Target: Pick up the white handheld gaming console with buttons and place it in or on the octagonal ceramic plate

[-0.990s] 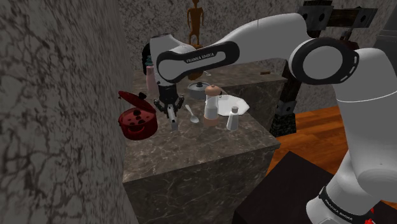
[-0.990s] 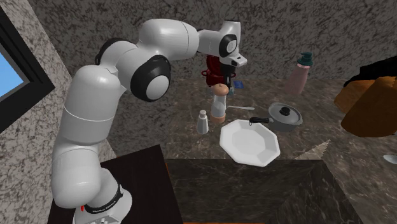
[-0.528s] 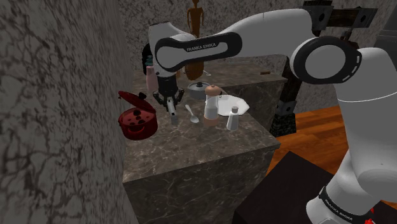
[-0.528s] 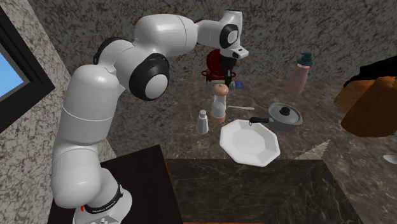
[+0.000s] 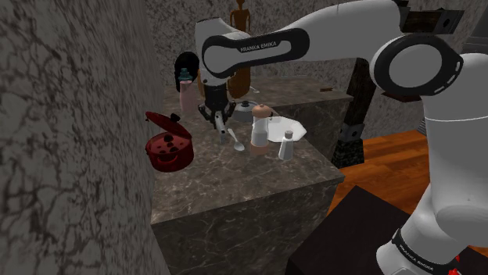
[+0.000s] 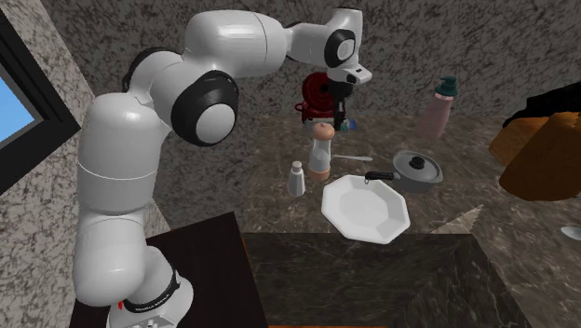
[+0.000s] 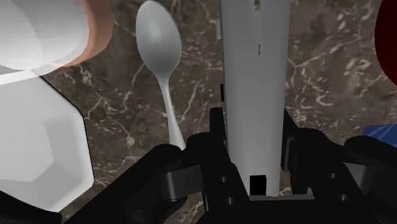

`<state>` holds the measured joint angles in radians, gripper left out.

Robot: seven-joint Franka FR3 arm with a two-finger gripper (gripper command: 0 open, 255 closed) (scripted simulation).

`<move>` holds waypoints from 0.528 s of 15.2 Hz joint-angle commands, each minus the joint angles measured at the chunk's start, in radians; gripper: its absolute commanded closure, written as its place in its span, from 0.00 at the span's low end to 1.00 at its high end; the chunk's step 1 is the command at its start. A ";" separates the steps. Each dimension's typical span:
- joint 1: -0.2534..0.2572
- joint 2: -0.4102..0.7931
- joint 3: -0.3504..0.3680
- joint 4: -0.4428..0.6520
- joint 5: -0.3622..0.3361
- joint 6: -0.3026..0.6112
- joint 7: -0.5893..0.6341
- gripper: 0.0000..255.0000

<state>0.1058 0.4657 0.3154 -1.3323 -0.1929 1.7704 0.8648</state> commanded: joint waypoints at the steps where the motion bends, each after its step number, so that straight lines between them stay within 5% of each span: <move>1: -0.039 -0.049 -0.005 -0.074 0.015 0.030 -0.036 1.00; 8: -0.165 -0.187 -0.039 -0.271 0.062 0.105 -0.183 1.00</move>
<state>-0.0391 0.3042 0.2822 -1.5670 -0.1390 1.8611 0.7066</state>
